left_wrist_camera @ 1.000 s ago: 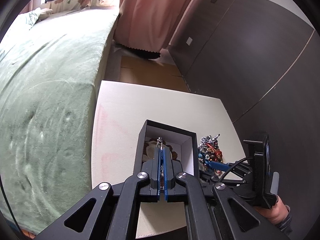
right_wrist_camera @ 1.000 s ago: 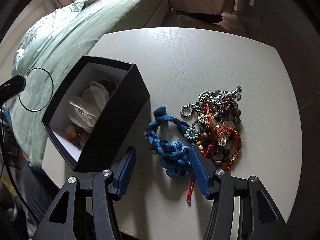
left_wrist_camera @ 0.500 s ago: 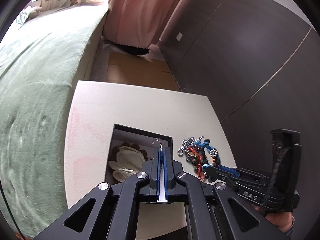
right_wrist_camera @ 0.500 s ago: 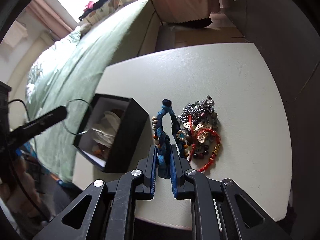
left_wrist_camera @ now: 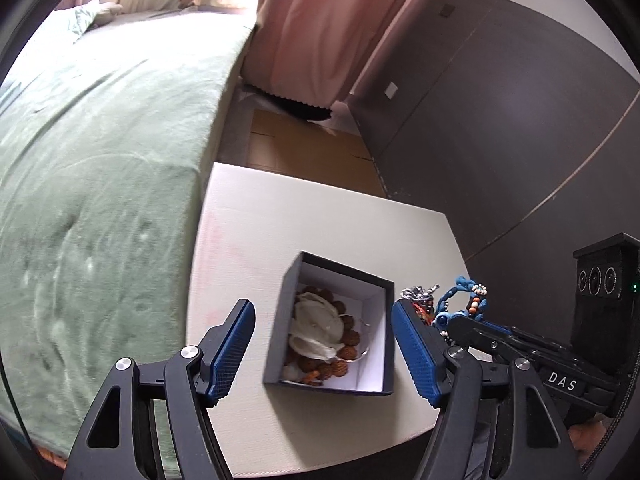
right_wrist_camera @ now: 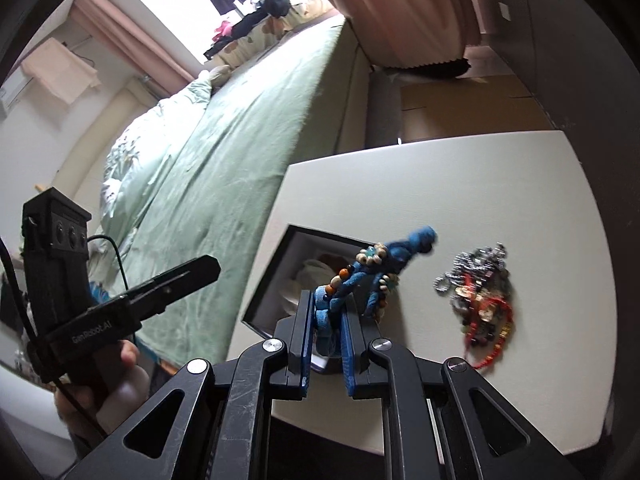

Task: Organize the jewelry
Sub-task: 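Grasp the blue braided bracelet with the right tool and drop it into the box, then move the left tool to the chains with red cord and open its fingers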

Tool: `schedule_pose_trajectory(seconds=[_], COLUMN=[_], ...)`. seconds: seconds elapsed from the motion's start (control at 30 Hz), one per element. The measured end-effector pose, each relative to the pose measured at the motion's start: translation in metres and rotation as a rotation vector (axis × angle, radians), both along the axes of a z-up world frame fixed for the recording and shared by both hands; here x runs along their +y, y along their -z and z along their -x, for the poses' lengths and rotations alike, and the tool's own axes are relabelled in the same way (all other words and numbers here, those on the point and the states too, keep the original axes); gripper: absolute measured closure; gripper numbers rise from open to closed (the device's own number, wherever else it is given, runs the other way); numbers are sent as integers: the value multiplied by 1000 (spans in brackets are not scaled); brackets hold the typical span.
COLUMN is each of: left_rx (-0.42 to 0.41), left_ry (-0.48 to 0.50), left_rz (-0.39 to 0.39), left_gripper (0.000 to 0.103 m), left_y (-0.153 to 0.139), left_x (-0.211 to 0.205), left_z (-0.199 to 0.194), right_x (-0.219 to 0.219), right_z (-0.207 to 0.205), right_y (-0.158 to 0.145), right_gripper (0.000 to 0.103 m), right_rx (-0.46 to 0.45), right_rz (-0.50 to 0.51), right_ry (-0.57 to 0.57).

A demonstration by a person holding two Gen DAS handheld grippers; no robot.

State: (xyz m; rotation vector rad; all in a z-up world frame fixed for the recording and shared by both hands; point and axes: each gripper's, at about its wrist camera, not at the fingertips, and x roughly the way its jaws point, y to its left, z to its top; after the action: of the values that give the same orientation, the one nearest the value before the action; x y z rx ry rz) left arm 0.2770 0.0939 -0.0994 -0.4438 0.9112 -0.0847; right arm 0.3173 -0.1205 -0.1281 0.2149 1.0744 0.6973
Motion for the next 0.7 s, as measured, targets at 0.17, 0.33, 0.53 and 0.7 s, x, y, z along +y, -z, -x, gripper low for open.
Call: schedule_pose_trajectory(seconds=[0.17,0.33,0.53,0.7], left_rx=[-3,-5,-8,-7], left_ry=[-35,-57,-39,0], left_rz=[-19,-25,-31,-32], left_gripper=[31,31,31,31], left_y=[-7,-13,-13,-11], left_x=[20,31,25,4], left_z=[9,16,18,13], right_x=[29,47,27,-4], right_z=[-1,-8,-6,3], right_y=[-6,-1,4,-1], right_gripper=[89,56,38,38], right_rx=[-6,34,79,63], right_rz=[-16,-16,-52,-50], right_ry=[-40,-50,5,55])
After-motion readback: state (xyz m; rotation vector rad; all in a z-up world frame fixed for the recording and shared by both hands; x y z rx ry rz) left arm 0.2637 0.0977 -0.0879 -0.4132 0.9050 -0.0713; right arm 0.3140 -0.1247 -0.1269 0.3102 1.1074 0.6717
